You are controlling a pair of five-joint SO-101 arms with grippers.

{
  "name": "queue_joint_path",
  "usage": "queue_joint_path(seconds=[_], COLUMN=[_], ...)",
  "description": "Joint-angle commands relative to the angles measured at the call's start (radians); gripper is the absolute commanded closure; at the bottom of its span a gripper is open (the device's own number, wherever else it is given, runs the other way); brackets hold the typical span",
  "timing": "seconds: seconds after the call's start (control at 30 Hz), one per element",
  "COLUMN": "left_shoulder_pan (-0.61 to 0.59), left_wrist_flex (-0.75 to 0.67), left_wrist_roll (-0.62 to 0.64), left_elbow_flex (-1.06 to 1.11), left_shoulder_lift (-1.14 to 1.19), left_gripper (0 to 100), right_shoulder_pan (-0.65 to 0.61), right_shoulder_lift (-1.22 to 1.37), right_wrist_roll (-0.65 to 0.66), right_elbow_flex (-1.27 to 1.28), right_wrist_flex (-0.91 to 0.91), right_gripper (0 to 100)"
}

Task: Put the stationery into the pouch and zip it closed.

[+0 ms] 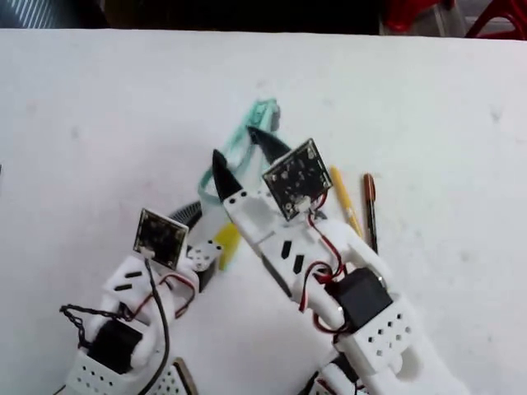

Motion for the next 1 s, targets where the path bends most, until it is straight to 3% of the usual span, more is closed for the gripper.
queue_joint_path(seconds=[0.0,0.4,0.5,0.6,0.7,0.97], left_shoulder_pan=[-0.005,-0.005,-0.005,-0.005,-0.004,-0.005], left_wrist_flex=[-0.002,0.0,0.002,0.002,0.0,0.005], left_wrist_roll=[-0.009,-0.009,-0.009,-0.009,-0.009,-0.009], left_elbow_flex=[-0.006,-0.006,-0.006,-0.006,-0.006,-0.006], left_shoulder_lift=[-0.002,-0.002,-0.002,-0.002,-0.002,-0.002], left_gripper=[79,79,79,79,79,79], right_shoulder_pan=[-0.015,0.002,0.125,0.323,0.435,0.684], right_shoulder_lift=[-0.008,-0.01,-0.024,-0.025,0.012,0.249], right_wrist_roll=[-0.002,0.005,0.006,-0.002,0.006,0.008], right_elbow_flex=[0.006,-0.046,-0.178,-0.414,-0.56,-0.468], right_wrist_flex=[0.027,0.031,0.053,0.199,0.34,0.421], right_gripper=[75.5,75.5,75.5,75.5,75.5,75.5])
